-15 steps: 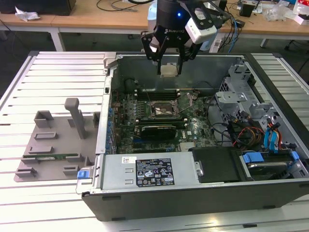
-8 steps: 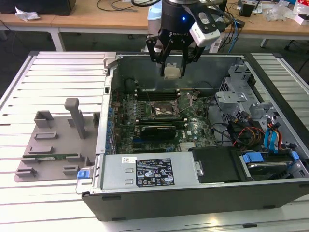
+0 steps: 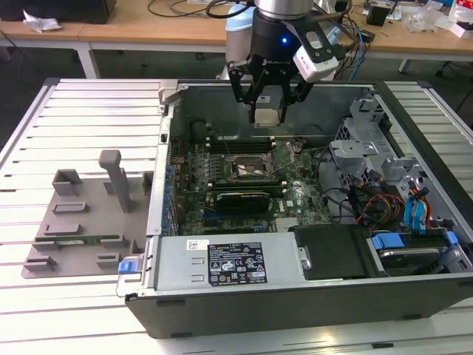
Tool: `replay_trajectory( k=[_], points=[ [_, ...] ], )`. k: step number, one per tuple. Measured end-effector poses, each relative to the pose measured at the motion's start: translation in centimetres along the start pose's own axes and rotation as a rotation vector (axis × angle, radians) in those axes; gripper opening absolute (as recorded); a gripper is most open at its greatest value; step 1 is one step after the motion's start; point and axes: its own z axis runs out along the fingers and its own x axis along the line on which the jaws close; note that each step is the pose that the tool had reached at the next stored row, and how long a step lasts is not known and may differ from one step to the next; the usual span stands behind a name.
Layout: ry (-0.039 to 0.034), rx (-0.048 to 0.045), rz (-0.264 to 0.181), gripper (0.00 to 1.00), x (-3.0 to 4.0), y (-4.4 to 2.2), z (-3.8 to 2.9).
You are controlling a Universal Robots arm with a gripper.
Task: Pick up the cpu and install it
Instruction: 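Pick up the cpu and move it towards the insertion slot, then place the cpu into insertion slot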
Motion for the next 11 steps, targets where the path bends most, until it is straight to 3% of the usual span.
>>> replay_trajectory(
  k=[6,11],
  points=[
    [0.0,-0.0006,0.0,0.55,0.0,0.0,0.01],
    [0.0013,0.0001,0.072,0.55,0.0,0.0,0.01]
  ],
)
